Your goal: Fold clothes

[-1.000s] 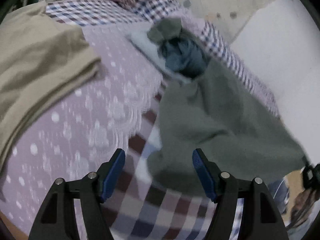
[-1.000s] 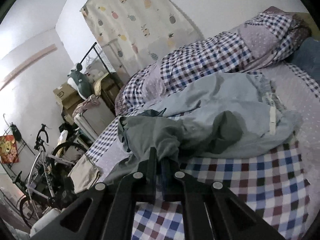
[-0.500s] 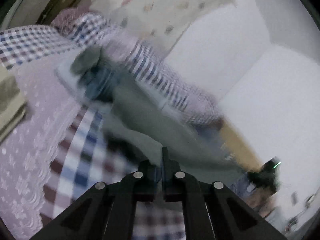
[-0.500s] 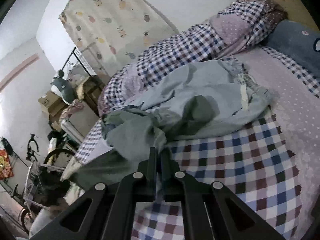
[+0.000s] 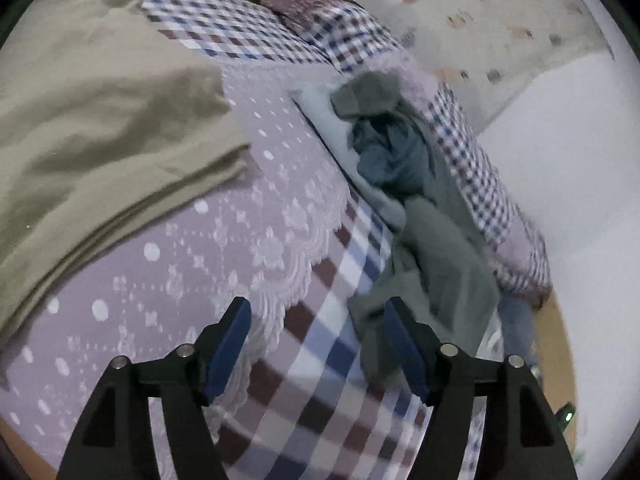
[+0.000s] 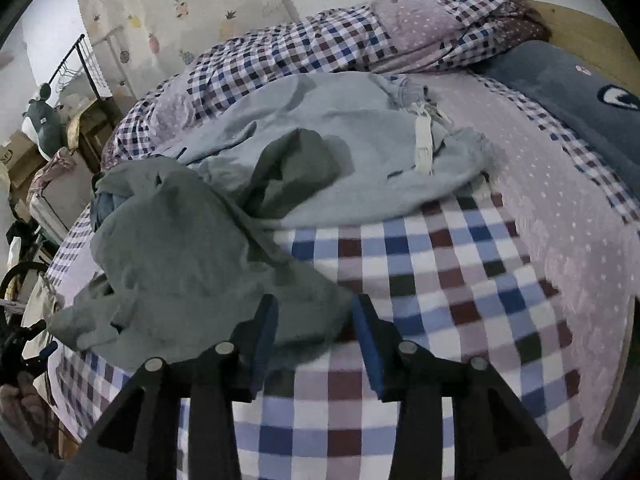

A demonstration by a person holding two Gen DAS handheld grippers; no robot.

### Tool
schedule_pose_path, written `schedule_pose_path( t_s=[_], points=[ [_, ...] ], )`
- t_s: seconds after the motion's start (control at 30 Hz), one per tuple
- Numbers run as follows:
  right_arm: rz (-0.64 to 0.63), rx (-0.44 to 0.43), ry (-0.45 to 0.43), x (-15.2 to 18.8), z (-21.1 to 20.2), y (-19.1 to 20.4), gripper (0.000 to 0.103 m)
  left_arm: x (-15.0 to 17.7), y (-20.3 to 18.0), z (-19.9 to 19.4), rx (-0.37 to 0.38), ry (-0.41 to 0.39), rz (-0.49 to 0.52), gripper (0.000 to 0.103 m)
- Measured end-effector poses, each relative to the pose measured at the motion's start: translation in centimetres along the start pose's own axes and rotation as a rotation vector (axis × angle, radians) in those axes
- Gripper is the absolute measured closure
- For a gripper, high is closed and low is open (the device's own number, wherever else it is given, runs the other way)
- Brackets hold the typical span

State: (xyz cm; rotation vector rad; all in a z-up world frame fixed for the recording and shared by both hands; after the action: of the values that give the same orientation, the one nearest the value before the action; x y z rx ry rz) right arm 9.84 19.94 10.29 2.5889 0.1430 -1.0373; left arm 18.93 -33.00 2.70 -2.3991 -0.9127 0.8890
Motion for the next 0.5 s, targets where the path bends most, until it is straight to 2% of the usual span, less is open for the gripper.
schedule_pose_path(
  t_s=[0.17, 0.3, 0.33, 0.37, 0.43, 0.5],
  points=[
    [-0.089, -0.037, -0.057, 1.4, -1.2, 1.8, 0.06, 1.9, -3.8, 1.0, 0.013, 0.044, 0.192, 0.03],
    [-0.228, -0.165, -0.075, 2.2, -1.3, 6.7, 0.06, 2.3, -7.4, 2.8, 0.019, 0.039, 0.303, 0.03],
    [-0.266, -0.203, -0.067, 2.6, -1.0, 8.1, 0.06, 2.3, -8.0, 3.0, 0.02, 0.032, 0.319, 0.035],
    [-0.304, -0.241, -0.059, 3.0, -0.6, 9.5, 0.06, 2.2, -8.5, 3.2, 0.042, 0.032, 0.324, 0.051],
    [-0.406, -0.281, -0.037, 4.0, 0.3, 12.7, 0.06, 1.8, -9.4, 3.5, 0.125, 0.055, 0.317, 0.068],
    [-0.514, -0.303, -0.014, 5.2, 1.6, 16.0, 0.06, 1.6, -9.7, 2.5, 0.275, 0.069, 0.287, 0.068]
  ],
)
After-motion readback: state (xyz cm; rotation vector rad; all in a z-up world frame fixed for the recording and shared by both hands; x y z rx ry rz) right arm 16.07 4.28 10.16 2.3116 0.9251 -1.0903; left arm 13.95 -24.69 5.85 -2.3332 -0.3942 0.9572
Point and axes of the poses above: each gripper's, at about its wrist camera, not at the fingertips, and z roughly the way its jaws point, y to its left, x to its underside, the point moved 1 cm from there along z, roughly the way its jaws point, and after that the axes turned 7 degrees about -x, right-handed, at the moved point
